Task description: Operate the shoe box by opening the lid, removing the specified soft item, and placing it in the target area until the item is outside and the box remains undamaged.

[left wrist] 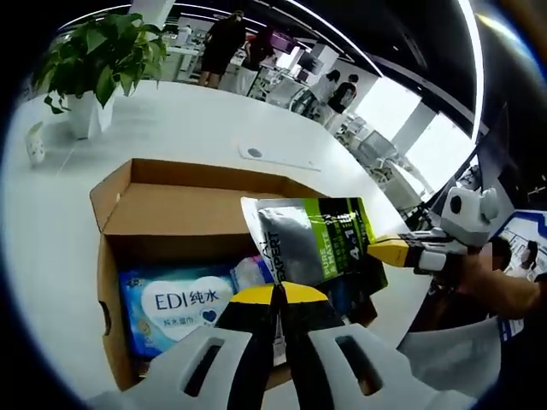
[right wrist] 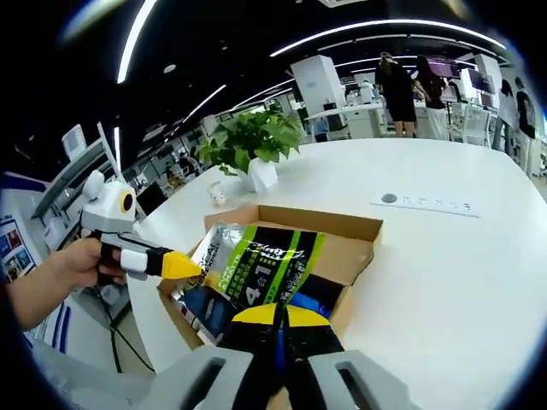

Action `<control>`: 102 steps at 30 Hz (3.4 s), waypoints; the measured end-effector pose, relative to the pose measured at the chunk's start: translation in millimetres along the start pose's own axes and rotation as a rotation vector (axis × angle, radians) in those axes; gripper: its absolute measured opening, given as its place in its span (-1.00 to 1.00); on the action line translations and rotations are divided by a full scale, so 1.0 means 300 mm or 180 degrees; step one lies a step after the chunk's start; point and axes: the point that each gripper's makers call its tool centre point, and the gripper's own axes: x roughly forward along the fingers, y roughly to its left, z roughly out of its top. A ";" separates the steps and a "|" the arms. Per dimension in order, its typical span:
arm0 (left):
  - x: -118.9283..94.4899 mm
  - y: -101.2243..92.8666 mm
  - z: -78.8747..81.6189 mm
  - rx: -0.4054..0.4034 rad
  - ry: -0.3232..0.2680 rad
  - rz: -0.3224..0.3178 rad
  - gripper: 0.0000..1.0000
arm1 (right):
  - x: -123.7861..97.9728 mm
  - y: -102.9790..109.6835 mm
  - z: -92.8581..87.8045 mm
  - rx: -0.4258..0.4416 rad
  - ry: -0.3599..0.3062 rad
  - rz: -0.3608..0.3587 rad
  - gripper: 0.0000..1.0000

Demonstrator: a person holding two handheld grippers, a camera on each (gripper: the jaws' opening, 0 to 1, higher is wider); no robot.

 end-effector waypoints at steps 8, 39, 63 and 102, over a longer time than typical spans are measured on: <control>0.027 -0.051 0.008 0.0002 -0.0008 -0.0033 -1.00 | -0.040 -0.044 -0.007 0.0047 0.0036 -0.0061 -1.00; 0.169 -0.232 0.020 0.0118 0.0094 -0.0215 -1.00 | -0.179 -0.228 -0.034 0.0231 0.0051 -0.0272 -1.00; 0.303 -0.366 0.021 0.0071 0.0141 -0.0396 -1.00 | -0.279 -0.395 -0.044 0.0304 0.0048 -0.0503 -1.00; 0.563 -0.392 -0.059 0.0556 0.0558 -0.0265 -1.00 | -0.250 -0.630 -0.162 0.0266 0.0324 -0.0834 -1.00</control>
